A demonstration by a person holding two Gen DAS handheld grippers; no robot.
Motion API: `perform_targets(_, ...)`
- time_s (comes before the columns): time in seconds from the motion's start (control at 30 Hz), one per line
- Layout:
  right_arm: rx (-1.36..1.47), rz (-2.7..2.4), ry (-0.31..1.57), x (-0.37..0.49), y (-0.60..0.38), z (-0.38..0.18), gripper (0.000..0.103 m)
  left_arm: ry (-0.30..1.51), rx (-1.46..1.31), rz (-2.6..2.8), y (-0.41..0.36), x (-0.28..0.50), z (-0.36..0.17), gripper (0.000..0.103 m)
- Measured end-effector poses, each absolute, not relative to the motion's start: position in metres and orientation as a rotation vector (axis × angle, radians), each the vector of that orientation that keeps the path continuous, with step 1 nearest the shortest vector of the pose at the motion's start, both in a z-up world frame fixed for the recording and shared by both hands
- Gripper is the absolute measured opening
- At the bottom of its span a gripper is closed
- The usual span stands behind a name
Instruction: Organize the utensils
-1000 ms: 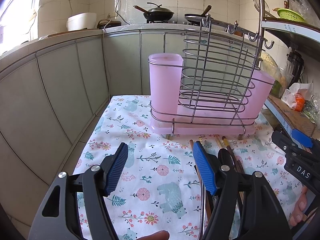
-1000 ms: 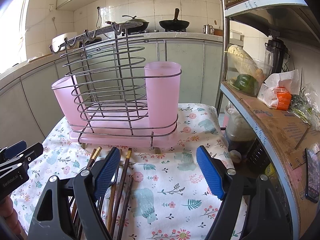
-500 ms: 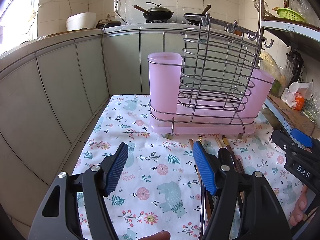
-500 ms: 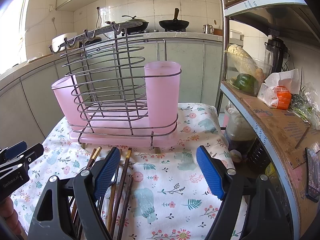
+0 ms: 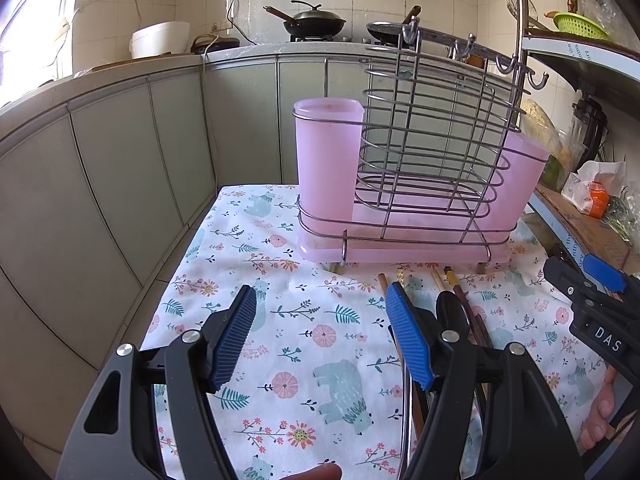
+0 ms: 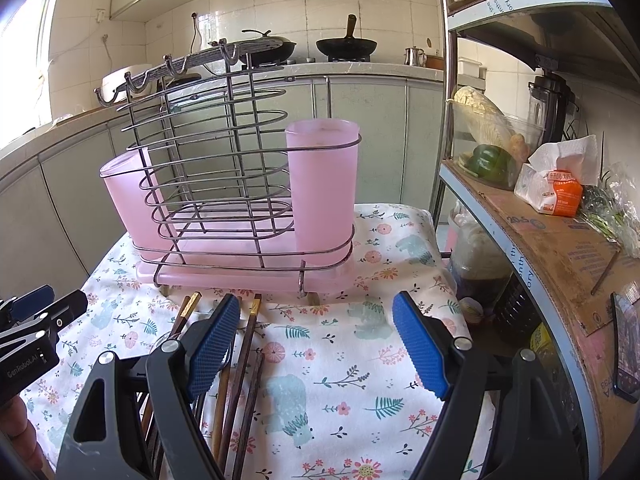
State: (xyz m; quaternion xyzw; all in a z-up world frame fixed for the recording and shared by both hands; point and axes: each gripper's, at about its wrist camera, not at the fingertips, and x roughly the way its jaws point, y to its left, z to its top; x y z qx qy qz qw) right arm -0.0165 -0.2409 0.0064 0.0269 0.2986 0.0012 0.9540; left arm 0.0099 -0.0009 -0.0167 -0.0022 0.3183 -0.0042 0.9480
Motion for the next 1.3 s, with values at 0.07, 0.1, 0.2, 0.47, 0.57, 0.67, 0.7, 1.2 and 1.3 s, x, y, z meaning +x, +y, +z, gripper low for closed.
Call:
perform_targets(0.07,0.062,0.003,0.608,-0.016,-0.242,0.006,0.077,0.651,-0.005,-0.008,0.0,0.011,-0.018,0.068)
perform_targets(0.1,0.066,0.003,0.61,-0.015,-0.243,0.006,0.077,0.653,-0.006,-0.008,0.0,0.012,-0.018,0.068)
perform_targets(0.2,0.072,0.007,0.613,-0.015,-0.244,0.006,0.077,0.658,-0.007,-0.007,0.0,0.013,-0.018,0.068)
perform_targets(0.47,0.075,0.026,0.617,-0.014,-0.243,0.004,0.077,0.681,-0.007,0.006,0.001,0.018,-0.022,0.068)
perform_targets(0.57,0.078,0.03,0.623,-0.012,-0.245,0.004,0.077,0.691,-0.017,-0.006,0.005,0.02,-0.024,0.068)
perform_targets(0.67,0.096,0.047,0.635,-0.009,-0.249,0.004,0.077,0.703,-0.032,-0.042,0.01,0.022,-0.023,0.068)
perform_targets(0.7,0.107,0.056,0.644,-0.008,-0.251,0.004,0.077,0.714,-0.04,-0.058,0.011,0.024,-0.024,0.068)
perform_targets(1.2,0.175,0.208,0.818,0.009,-0.258,-0.022,0.037,0.97,-0.037,-0.352,-0.021,0.044,-0.057,0.041)
perform_targets(1.3,0.192,0.228,0.835,0.01,-0.259,-0.024,0.035,1.011,-0.054,-0.369,-0.026,0.051,-0.064,0.036)
